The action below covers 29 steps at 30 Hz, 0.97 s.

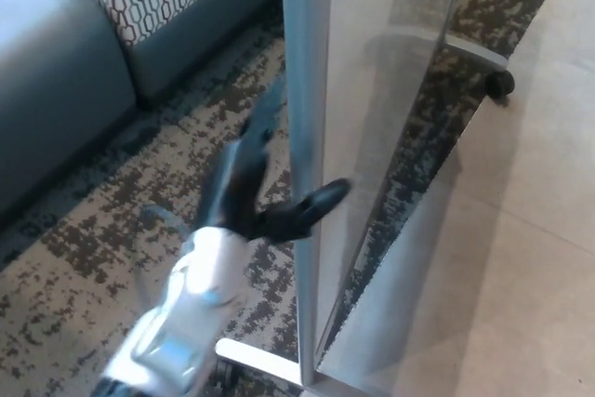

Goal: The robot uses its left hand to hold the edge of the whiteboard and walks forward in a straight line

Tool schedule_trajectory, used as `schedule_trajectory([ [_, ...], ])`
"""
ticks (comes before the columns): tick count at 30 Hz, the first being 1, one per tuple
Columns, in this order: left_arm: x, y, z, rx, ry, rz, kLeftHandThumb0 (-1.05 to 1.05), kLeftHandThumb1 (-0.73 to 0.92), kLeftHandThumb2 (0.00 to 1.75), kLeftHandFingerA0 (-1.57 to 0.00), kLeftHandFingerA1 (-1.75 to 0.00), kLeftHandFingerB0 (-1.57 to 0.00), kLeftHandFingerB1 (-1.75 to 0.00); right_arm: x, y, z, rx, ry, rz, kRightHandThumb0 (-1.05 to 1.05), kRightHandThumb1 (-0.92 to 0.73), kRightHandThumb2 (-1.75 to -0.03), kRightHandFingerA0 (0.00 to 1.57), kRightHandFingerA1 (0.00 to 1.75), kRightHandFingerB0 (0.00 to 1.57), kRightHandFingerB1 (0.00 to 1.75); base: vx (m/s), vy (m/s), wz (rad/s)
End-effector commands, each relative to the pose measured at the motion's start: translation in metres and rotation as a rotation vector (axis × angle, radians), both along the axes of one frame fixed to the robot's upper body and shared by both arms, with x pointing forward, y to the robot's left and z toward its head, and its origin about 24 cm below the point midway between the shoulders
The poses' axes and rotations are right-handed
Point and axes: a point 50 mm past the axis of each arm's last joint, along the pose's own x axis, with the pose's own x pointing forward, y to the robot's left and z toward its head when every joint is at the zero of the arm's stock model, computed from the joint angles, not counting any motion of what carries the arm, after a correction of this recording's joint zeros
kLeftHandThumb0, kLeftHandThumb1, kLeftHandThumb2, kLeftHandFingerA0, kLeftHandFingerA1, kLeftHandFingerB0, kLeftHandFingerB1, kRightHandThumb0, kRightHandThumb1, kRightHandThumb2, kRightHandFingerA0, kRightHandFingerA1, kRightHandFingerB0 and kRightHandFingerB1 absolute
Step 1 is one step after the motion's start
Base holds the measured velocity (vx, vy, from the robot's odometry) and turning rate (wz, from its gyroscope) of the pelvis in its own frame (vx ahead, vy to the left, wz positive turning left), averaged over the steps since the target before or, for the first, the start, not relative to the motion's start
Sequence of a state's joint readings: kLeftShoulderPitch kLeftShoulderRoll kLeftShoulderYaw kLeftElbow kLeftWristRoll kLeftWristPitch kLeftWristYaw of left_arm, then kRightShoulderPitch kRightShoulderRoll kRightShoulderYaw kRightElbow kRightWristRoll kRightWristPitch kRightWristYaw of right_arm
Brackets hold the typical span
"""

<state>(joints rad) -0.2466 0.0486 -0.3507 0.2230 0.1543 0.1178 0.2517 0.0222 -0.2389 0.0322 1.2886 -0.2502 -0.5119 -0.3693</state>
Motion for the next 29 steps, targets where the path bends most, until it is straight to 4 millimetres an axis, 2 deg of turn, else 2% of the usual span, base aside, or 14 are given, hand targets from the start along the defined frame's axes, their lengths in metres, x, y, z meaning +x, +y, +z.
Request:
schedule_trajectory([
  [1, -0.06, 0.076, -0.019, 0.031, 0.29, -0.142, -1.05, 0.61, 1.04, 0.0, -0.13, 0.0, -0.02, -0.005, -0.001, 0.0, -0.016, 0.005, 0.004, -0.43, -0.46, -0.79, 0.52, 0.61, 0.44, 0.5, 0.0, 0.0, 0.0],
  [3, -0.096, 0.102, -0.024, 0.031, 0.324, -0.134, -1.05, 0.6, 1.04, 0.0, -0.13, 0.0, -0.06, -0.005, -0.003, 0.0, -0.021, 0.015, -0.003, -0.36, -0.56, -0.58, 0.63, 0.52, 0.51, 0.36, 0.0, 0.0, 0.0],
  [8, -0.186, 0.132, -0.033, -0.041, 0.366, -0.025, -1.05, 0.62, 1.03, 0.0, -0.14, 0.0, -0.07, -0.003, -0.004, 0.001, -0.059, 0.032, 0.046, -0.36, -0.58, -0.57, 0.52, 0.47, 0.49, 0.35, 0.0, 0.0, 0.0],
  [12, -0.208, 0.135, -0.034, -0.091, 0.396, 0.043, -0.98, 0.57, 1.02, 0.0, -0.16, 0.0, -0.14, -0.003, -0.005, 0.001, -0.053, 0.038, 0.044, -0.36, -0.59, -0.58, 0.48, 0.44, 0.48, 0.35, 0.0, 0.0, 0.0],
  [14, -0.256, 0.134, -0.041, -0.291, 0.468, 0.155, -0.97, 0.53, 0.99, 0.0, -0.28, 0.0, -0.18, -0.001, -0.005, 0.001, -0.061, 0.033, 0.046, -0.36, -0.58, -0.57, 0.62, 0.58, 0.5, 0.36, 0.0, 0.0, 0.0],
  [15, -0.262, 0.133, -0.044, -0.32, 0.475, 0.186, -0.89, 0.48, 0.97, 0.0, -0.24, 0.0, -0.16, 0.0, -0.004, 0.001, -0.063, 0.031, 0.046, -0.44, -0.47, -0.8, 0.51, 0.62, 0.42, 0.49, 0.0, 0.0, 0.0],
  [16, -0.267, 0.133, -0.048, -0.35, 0.481, 0.219, -0.89, 0.48, 0.97, 0.0, -0.24, 0.0, -0.16, 0.0, -0.003, 0.001, -0.066, 0.031, 0.052, -0.44, -0.47, -0.8, 0.51, 0.62, 0.42, 0.49, 0.0, 0.0, 0.0],
  [17, -0.28, 0.13, -0.058, -0.394, 0.486, 0.358, -0.91, 0.54, 0.57, -0.14, -0.66, -0.2, -0.42, 0.001, -0.002, 0.0, -0.061, 0.032, 0.044, -0.44, -0.47, -0.8, 0.52, 0.6, 0.43, 0.49, 0.0, 0.0, 0.0],
  [18, -0.285, 0.13, -0.065, -0.386, 0.473, 0.445, -0.84, 0.55, 0.58, -0.3, -0.67, -0.37, -0.45, 0.001, -0.002, 0.0, -0.06, 0.033, 0.038, -0.36, -0.58, -0.58, 0.6, 0.53, 0.5, 0.36, 0.0, 0.0, 0.0],
  [20, -0.285, 0.133, -0.076, -0.354, 0.43, 0.561, -0.68, 0.53, 0.57, -0.43, -0.71, -0.52, -0.52, 0.002, -0.001, 0.0, -0.065, 0.031, 0.041, -0.35, -0.57, -0.57, 0.55, 0.5, 0.49, 0.35, 0.0, 0.0, 0.0],
  [21, -0.285, 0.133, -0.078, -0.356, 0.422, 0.592, -0.68, 0.53, 0.57, -0.43, -0.71, -0.52, -0.52, 0.003, 0.0, 0.0, -0.067, 0.031, 0.044, -0.35, -0.57, -0.57, 0.55, 0.5, 0.49, 0.35, 0.0, 0.0, 0.0],
  [22, -0.275, 0.151, -0.107, -0.339, 0.448, 0.671, -0.52, 0.58, 0.58, -0.56, -0.77, -0.61, -0.58, 0.003, -0.001, 0.0, -0.067, 0.031, 0.054, -0.45, -0.46, -0.79, 0.52, 0.62, 0.42, 0.49, 0.0, 0.0, 0.0],
  [23, -0.27, 0.156, -0.118, -0.291, 0.486, 0.681, -0.54, 0.58, 0.58, -0.54, -0.74, -0.62, -0.54, 0.004, -0.002, 0.001, -0.067, 0.034, 0.059, -0.36, -0.58, -0.57, 0.52, 0.5, 0.48, 0.35, 0.0, 0.0, 0.0],
  [29, -0.263, 0.162, -0.161, -0.138, 0.745, 0.66, -0.61, 0.55, 0.58, -0.4, -0.69, -0.43, -0.47, 0.001, -0.003, 0.0, -0.108, 0.073, 0.096, -0.38, -0.57, -0.57, 0.48, 0.49, 0.5, 0.35, 0.0, 0.0, 0.0],
])
